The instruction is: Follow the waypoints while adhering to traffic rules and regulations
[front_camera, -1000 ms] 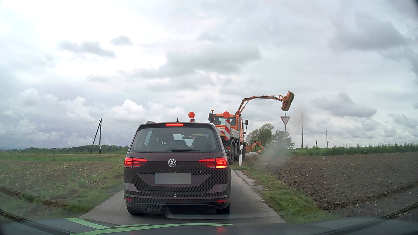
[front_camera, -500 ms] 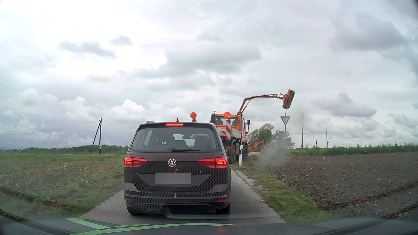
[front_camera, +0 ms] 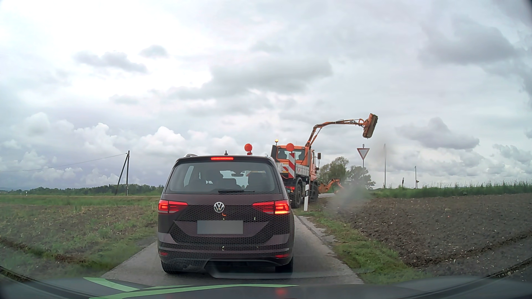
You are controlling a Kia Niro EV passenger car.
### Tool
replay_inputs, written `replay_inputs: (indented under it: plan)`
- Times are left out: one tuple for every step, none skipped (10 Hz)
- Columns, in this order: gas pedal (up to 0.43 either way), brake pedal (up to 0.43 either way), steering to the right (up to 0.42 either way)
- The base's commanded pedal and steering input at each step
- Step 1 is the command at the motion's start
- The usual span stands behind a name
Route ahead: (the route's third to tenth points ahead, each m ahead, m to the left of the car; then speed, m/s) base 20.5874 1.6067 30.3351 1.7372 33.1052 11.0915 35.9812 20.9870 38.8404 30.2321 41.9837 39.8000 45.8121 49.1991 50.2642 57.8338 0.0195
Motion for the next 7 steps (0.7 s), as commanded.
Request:
replay_inputs:
  plan:
    - [0.000, 0.213, -0.007]
    - [0.000, 0.220, -0.006]
    - [0.000, 0.220, -0.006]
    - [0.000, 0.213, -0.007]
    - [0.000, 0.220, -0.006]
    - [0.000, 0.220, -0.007]
    - [0.000, 0.220, -0.007]
